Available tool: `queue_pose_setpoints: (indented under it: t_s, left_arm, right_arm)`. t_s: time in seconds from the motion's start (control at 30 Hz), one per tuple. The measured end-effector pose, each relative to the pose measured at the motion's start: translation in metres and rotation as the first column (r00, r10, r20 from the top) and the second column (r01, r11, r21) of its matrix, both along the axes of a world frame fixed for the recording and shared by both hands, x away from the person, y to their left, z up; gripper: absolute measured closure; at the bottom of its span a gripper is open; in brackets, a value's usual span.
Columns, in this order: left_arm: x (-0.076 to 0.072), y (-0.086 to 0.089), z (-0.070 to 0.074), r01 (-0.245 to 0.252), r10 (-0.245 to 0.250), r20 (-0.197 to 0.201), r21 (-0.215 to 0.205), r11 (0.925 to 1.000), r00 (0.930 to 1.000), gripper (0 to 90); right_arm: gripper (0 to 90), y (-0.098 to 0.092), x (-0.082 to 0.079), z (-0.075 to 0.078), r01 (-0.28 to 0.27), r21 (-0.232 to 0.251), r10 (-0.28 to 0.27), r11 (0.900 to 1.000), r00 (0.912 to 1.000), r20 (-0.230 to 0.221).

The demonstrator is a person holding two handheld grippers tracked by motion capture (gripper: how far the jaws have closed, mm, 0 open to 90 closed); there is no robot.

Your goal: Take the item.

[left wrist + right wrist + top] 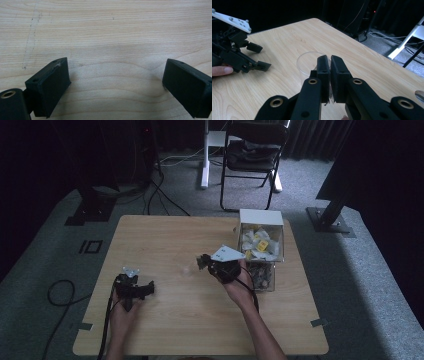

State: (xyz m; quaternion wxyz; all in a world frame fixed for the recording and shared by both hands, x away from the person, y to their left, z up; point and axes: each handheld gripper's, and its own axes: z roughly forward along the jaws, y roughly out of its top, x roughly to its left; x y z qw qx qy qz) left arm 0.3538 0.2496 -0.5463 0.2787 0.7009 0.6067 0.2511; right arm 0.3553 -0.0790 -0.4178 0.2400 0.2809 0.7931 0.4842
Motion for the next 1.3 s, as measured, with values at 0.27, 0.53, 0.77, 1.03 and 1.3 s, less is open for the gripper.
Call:
queue_pose_setpoints:
  t_s: [0.27,0.53,0.77,1.03,1.3]
  left_arm:
    - [0.0,0.0,0.0,-0.003,0.003,0.002,-0.003,1.0,1.0,7.8]
    - [0.0,0.0,0.0,-0.002,0.002,0.001,-0.001,1.0,1.0,7.8]
    - [0.0,0.0,0.0,-0.001,0.001,0.001,-0.001,1.0,1.0,7.8]
    - [0.0,0.0,0.0,0.001,-0.001,0.002,0.002,1.0,1.0,7.8]
    - [0.0,0.0,0.0,-0.001,0.001,0.003,0.001,1.0,1.0,7.8]
  right_arm:
    - [86.2,0.004,0.007,0.002,0.004,0.011,-0.004,1.0,1.0,0.001]
    - [86.2,0.012,0.013,0.001,-0.005,0.001,0.005,1.0,1.0,-0.004]
    - [86.3,0.019,0.02,0.001,-0.005,0.011,0.005,1.0,1.0,-0.007]
    - [86.2,0.027,0.03,0.0,-0.002,0.008,0.002,1.0,0.9999,-0.013]
    - [86.2,0.035,0.039,-0.002,0.006,0.019,-0.006,1.0,0.9997,-0.022]
